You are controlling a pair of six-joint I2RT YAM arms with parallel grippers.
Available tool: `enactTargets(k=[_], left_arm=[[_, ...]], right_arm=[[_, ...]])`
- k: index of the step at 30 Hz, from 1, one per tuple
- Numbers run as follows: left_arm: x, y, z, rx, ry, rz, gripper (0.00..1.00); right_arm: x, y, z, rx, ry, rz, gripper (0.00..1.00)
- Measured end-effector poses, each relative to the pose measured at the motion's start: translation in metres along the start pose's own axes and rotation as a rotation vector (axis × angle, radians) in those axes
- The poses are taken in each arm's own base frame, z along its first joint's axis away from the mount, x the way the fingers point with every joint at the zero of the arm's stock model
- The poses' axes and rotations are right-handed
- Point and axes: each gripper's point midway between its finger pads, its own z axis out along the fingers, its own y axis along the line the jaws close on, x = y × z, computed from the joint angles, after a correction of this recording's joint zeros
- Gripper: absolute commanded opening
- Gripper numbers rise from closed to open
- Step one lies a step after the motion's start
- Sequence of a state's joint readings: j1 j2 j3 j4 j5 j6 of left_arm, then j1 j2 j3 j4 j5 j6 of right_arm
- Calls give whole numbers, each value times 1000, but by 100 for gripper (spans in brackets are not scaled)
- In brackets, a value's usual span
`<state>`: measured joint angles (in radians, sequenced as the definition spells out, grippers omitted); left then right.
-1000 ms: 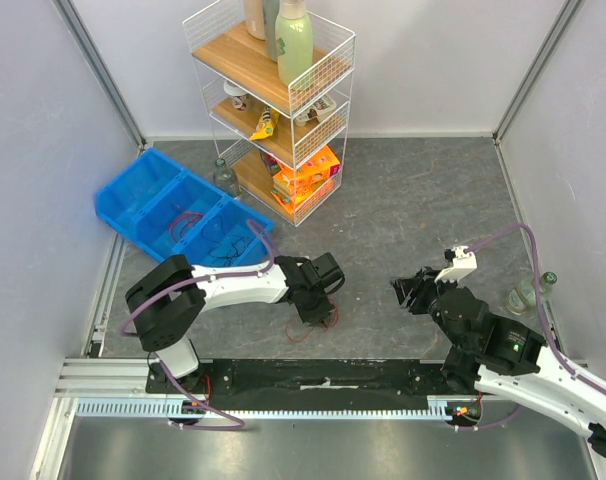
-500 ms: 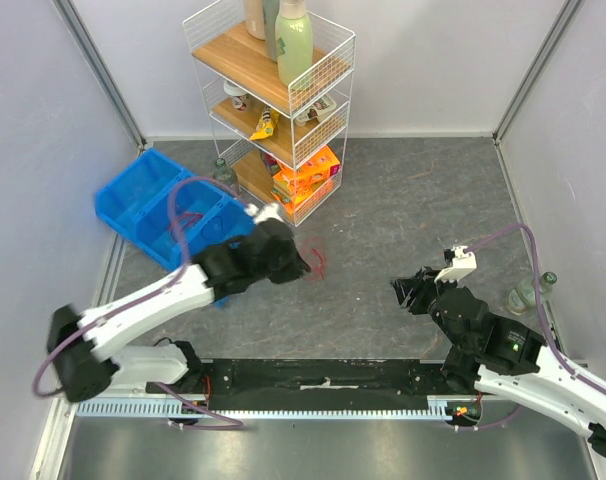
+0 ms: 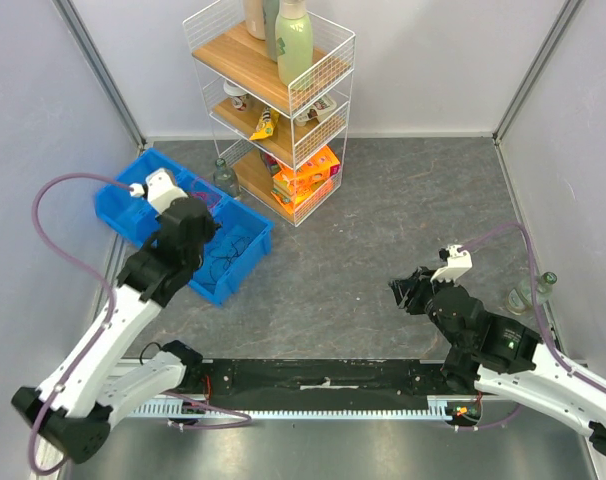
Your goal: Untangle the cables
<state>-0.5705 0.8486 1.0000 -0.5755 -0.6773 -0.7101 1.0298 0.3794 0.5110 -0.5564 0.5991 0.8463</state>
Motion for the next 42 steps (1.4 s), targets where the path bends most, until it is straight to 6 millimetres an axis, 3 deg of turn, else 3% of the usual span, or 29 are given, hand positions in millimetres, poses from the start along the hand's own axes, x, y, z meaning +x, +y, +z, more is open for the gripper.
enactTargets(k=[4, 9, 10, 12, 13, 17, 20, 24, 26, 27, 30, 33, 34, 38, 42], left_arm=[[9, 32, 42, -169, 51, -36, 2], [6, 75, 73, -303, 88, -247, 2], [4, 82, 77, -320, 87, -297, 15], [2, 94, 85, -348, 93, -379, 66], [4, 102, 90, -368, 111, -437, 79], [24, 126, 110, -424, 233, -618, 85], [43, 122, 114, -396, 346, -691, 92], [61, 98, 102, -280, 462, -737, 94], [57, 81, 95, -180, 485, -752, 94], [53, 72, 91, -125, 490, -756, 94], [20, 23, 74, 183, 472, -739, 94], [-20, -33, 42, 545, 403, -623, 95], [-29, -54, 25, 667, 377, -554, 95], [-32, -124, -71, 1125, 308, -227, 98], [-28, -159, -163, 1489, 259, -16, 99]], right_arm=[[2, 1, 0, -4, 8, -3, 45], [1, 3, -2, -20, 8, 5, 45], [0, 3, -2, -22, 5, 8, 45], [-1, 3, -3, -24, 2, 11, 45], [-1, 3, -4, -24, 2, 11, 45], [-1, 2, -4, -22, 4, 9, 45], [-1, 3, -3, -17, 9, 5, 45], [5, 1, 1, 4, 31, -18, 46], [7, 1, 3, 16, 44, -38, 49], [8, 1, 4, 22, 49, -52, 55], [2, 3, 6, 35, 48, -96, 74], [-17, 8, 4, 43, 15, -128, 85], [-26, 11, 2, 43, -5, -137, 94], [-65, 17, -10, 47, -98, -165, 98], [-105, 19, -29, 39, -209, -167, 98]])
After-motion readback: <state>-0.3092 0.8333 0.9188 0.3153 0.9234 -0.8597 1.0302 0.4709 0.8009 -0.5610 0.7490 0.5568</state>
